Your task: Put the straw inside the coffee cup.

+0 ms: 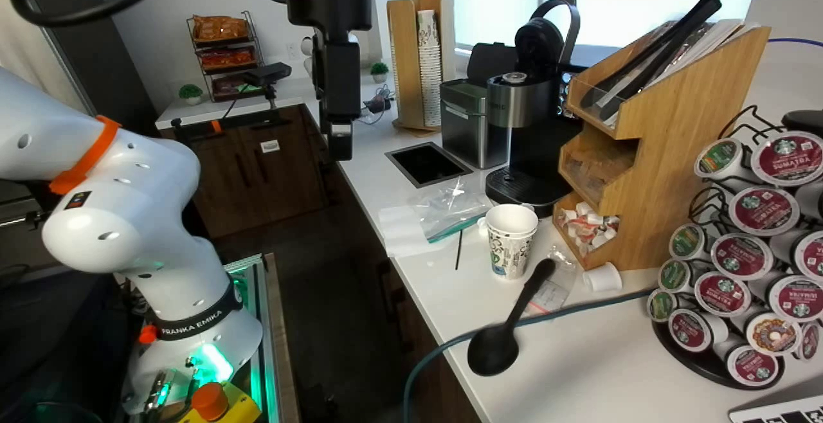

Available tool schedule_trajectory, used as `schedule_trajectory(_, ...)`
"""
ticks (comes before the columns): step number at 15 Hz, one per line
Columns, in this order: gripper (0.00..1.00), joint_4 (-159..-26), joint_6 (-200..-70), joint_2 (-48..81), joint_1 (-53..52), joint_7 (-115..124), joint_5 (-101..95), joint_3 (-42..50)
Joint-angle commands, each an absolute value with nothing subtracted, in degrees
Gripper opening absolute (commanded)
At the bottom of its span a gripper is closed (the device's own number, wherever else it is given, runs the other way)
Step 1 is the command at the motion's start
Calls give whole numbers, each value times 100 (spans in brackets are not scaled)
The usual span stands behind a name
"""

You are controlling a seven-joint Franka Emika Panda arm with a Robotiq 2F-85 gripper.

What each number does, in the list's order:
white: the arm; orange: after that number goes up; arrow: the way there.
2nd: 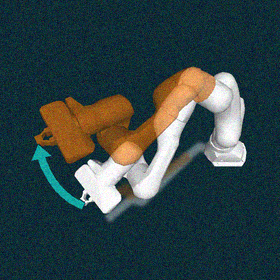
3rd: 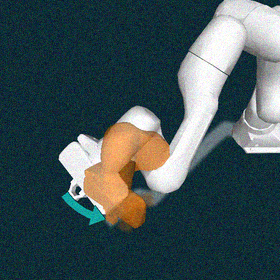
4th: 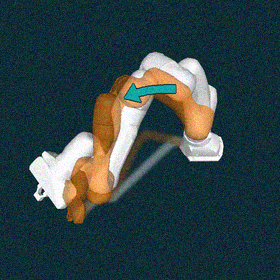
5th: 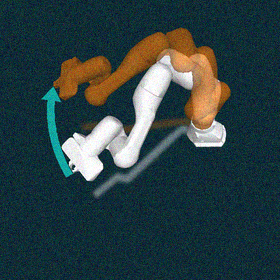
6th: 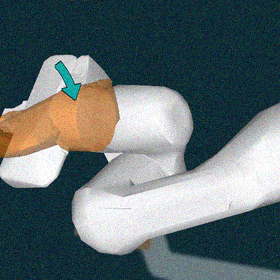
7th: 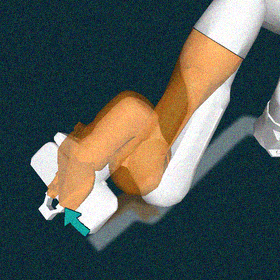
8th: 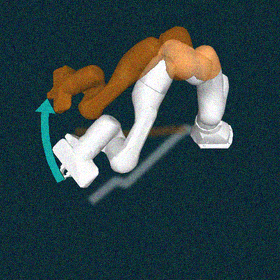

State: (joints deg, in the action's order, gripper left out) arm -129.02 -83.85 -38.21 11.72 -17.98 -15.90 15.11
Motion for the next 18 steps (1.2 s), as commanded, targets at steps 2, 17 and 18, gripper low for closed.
schedule_trajectory(2,100,-12884,-8356,-3831,1070,-1752,-1625,1578)
schedule_trajectory(17,100,-12785,-8936,-2012,-28,-2543,-1997,773)
schedule_trajectory(18,100,-12718,-8972,-1820,-76,-2699,-2044,721)
